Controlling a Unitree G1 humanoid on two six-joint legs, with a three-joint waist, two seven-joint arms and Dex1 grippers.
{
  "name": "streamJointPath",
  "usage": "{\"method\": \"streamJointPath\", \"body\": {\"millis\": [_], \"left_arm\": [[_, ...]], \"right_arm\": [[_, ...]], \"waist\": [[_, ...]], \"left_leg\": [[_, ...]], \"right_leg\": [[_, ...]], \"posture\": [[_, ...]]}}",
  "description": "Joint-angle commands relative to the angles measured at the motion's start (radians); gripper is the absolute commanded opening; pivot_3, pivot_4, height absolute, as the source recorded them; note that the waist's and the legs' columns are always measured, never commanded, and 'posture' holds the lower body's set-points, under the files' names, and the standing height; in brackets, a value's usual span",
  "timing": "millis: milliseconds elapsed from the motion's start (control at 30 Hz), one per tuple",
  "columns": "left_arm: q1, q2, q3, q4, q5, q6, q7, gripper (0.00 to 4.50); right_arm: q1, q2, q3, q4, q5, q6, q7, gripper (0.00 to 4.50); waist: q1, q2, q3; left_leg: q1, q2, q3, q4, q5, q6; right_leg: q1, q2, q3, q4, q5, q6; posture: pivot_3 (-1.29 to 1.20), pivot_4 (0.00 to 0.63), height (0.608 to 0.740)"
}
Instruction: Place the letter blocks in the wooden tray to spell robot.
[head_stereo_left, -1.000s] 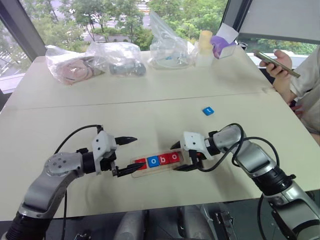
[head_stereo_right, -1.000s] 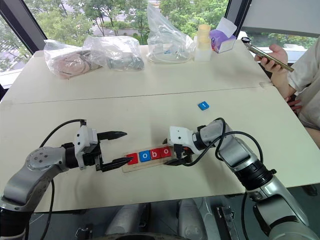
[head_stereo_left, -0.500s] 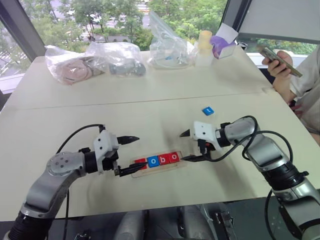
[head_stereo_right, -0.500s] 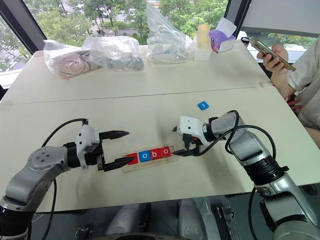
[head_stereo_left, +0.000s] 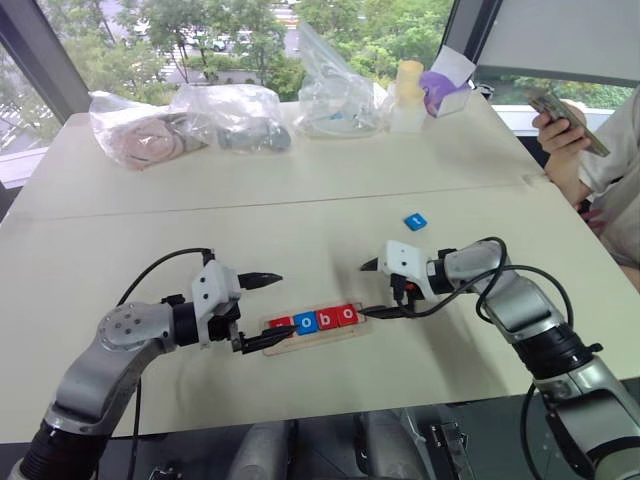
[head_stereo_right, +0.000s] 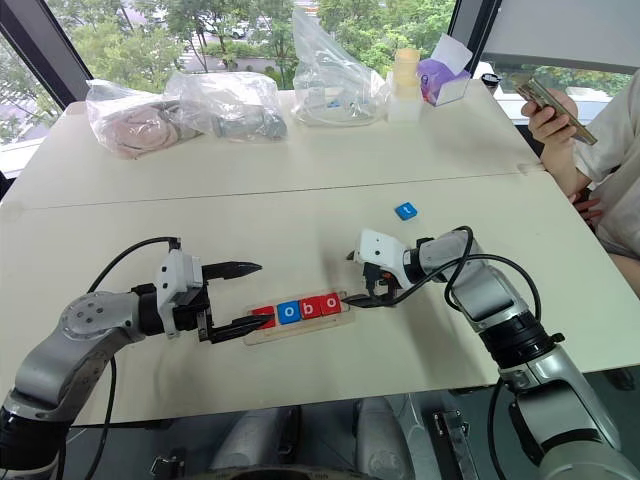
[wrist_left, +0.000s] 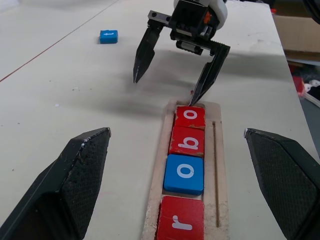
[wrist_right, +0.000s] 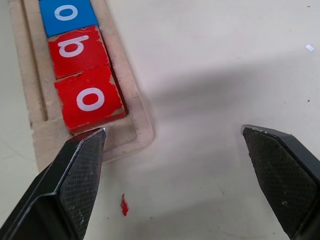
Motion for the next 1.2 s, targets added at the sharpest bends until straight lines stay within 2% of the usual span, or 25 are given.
{"method": "streamJointPath", "body": {"millis": [33, 667, 867, 933, 1033, 1200], "left_arm": [[0.006, 0.007, 0.018, -0.04, -0.014, 0.004, 0.005, 4.5], [0.016, -0.003, 0.021, -0.033, -0.004, -0.01, 0.015, 4.5], [0.021, -0.006, 0.019, -0.024, 0.0, -0.023, 0.012, 4.5], [0.021, -0.004, 0.022, -0.018, 0.0, -0.03, 0.01, 4.5], [0.015, -0.008, 0.018, -0.01, 0.003, -0.034, 0.013, 4.5], [-0.006, -0.015, 0.007, -0.009, 0.004, -0.023, 0.019, 4.5]], "right_arm": [[-0.011, 0.015, 0.0, -0.028, 0.002, -0.013, 0.0, 4.48], [-0.009, 0.059, 0.012, -0.061, -0.004, 0.009, -0.007, 4.48], [-0.045, -0.005, -0.048, -0.014, -0.02, 0.003, -0.018, 4.48], [-0.095, -0.007, -0.123, 0.045, -0.003, 0.038, -0.08, 4.48], [-0.185, 0.025, -0.24, 0.189, -0.005, 0.092, -0.259, 4.48], [-0.262, 0.075, -0.295, 0.381, -0.065, 0.161, -0.491, 4.48]], "waist": [[0.0, 0.0, 0.0], [0.0, 0.0, 0.0], [0.001, 0.0, 0.0], [0.001, 0.0, 0.0], [0.0, 0.0, 0.0], [0.0, 0.0, 0.0]], "left_leg": [[0.0, 0.0, 0.0, 0.0, 0.0, 0.0], [0.0, 0.0, 0.0, 0.0, 0.0, 0.0], [0.0, 0.0, 0.0, 0.0, 0.0, 0.0], [0.0, 0.0, 0.0, 0.0, 0.0, 0.0], [0.0, 0.0, 0.001, 0.0, 0.0, 0.0], [0.0, 0.0, 0.0, -0.001, 0.001, -0.001]], "right_leg": [[0.0, 0.0, 0.0, 0.0, 0.0, 0.0], [-0.001, 0.0, 0.0, 0.001, 0.0, 0.0], [-0.001, 0.0, 0.0, 0.001, 0.0, 0.0], [-0.001, 0.0, 0.0, 0.001, 0.0, 0.0], [-0.001, 0.0, 0.001, 0.002, 0.0, -0.001], [-0.002, 0.0, 0.0, 0.002, 0.001, -0.001]], "posture": [[0.0, 0.15, 0.74], [0.0, 0.15, 0.74], [0.0, 0.15, 0.74], [0.0, 0.15, 0.74], [0.0, 0.15, 0.74], [0.0, 0.15, 0.74]]}}
